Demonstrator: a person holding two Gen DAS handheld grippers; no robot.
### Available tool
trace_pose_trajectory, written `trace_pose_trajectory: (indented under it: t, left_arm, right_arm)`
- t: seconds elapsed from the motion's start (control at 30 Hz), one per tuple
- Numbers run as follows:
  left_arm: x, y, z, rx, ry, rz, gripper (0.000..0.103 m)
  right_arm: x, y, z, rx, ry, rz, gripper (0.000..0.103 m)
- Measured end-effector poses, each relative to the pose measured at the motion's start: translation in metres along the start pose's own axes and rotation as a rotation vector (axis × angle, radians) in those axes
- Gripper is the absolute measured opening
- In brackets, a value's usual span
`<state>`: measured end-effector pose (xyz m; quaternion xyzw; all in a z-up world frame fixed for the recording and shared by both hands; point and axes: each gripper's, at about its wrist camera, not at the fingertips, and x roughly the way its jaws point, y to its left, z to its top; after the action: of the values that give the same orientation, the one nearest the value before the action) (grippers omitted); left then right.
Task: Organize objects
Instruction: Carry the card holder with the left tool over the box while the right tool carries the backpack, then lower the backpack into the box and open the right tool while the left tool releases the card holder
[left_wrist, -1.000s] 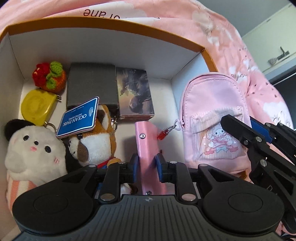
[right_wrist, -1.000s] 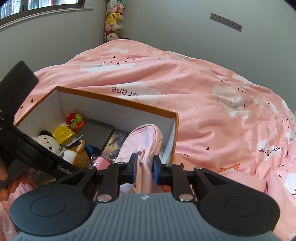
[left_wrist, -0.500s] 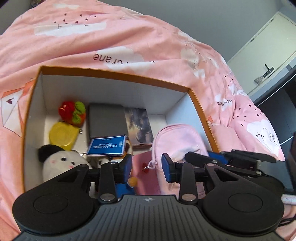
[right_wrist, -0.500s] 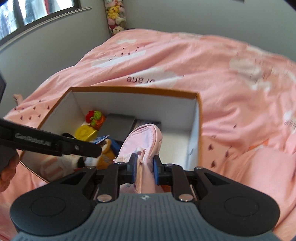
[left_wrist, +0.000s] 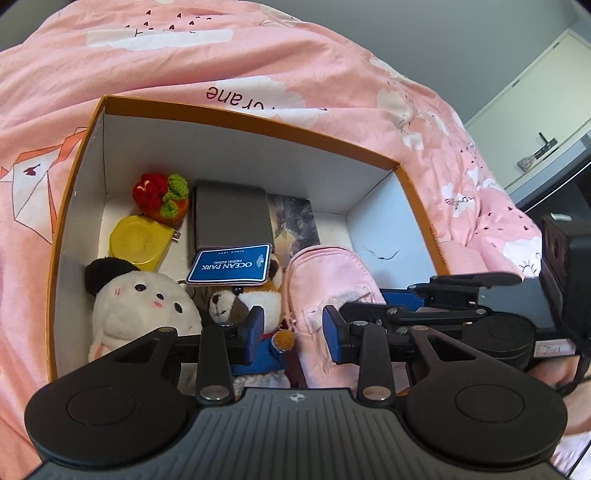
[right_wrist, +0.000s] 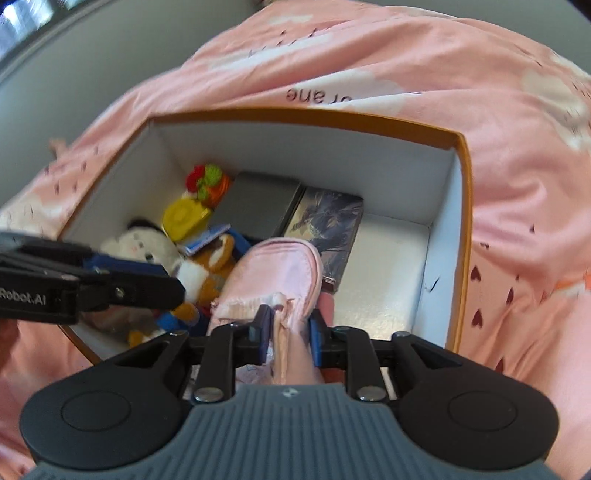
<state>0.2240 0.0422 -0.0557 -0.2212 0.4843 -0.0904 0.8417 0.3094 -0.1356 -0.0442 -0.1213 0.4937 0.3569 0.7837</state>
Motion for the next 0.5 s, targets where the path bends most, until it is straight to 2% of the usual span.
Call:
trace_pose_trajectory:
  t: [0.1,0.17,0.2,0.3,0.37,0.5]
  left_arm:
    - [0.001,0.002,-0.001,-0.013,0.006,-0.005,0.039]
    - [0.001,0.004,-0.001,-0.02,0.01,-0.006,0.039]
    - [0.001,0.006,-0.002,-0.023,0.01,-0.007,0.039]
    - [0.001,0.01,-0.002,-0.039,0.013,-0.019,0.039]
    - [0.001,0.012,-0.003,-0.053,0.013,-0.025,0.039]
    - [-0.001,0.016,-0.004,-0.069,0.008,-0.029,0.039]
  right_arm:
    - [0.014,0.003,0.002,-0.056,0.091,-0.006,0.034]
    - [0.016,0.005,0.003,-0.07,0.107,-0.013,0.036]
    - [0.016,0.005,0.005,-0.07,0.115,-0.011,0.04]
    - [0.017,-0.003,0.01,-0.014,0.134,0.037,0.048]
    - [0.022,-0.002,0.013,0.012,0.157,0.047,0.059]
    - [0.035,0.007,0.018,0.045,0.212,-0.004,0.071]
